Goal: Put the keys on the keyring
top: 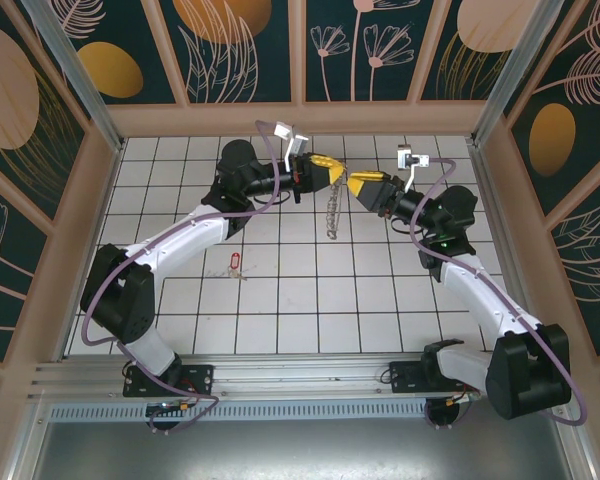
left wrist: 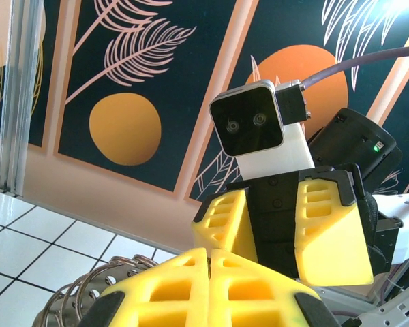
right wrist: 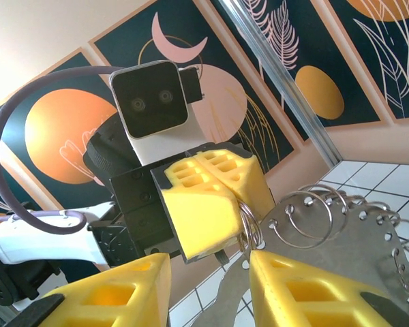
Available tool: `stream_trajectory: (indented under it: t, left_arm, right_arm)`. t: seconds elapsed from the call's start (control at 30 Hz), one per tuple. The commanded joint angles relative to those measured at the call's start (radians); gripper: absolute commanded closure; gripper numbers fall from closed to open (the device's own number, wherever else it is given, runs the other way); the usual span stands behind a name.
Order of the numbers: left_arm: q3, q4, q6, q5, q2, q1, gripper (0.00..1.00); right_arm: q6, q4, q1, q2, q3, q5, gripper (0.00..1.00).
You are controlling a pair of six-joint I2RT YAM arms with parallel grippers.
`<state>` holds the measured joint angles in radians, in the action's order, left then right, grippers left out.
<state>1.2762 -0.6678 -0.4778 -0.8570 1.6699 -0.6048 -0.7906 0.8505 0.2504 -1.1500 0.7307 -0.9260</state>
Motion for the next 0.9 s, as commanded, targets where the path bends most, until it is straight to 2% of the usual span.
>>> stream_trajectory:
  t: [0.0, 0.43, 0.87]
  left_arm:
    - [0.038, -0.016, 0.014, -0.022, -0.030, 0.003, 1.00]
    - [0.040, -0.029, -0.001, -0.028, -0.025, 0.002, 1.00]
    - [0.040, -0.029, 0.001, -0.027, -0.019, 0.003, 1.00]
  right_arm:
    - [0.024, 0.041, 0.005, -0.013, 0.028, -0.013, 0.65]
    - [0.019, 0.064, 0.018, -0.065, 0.084, -0.004, 0.74]
    - [0.041, 0.031, 0.021, -0.059, 0.070, 0.004, 0.95]
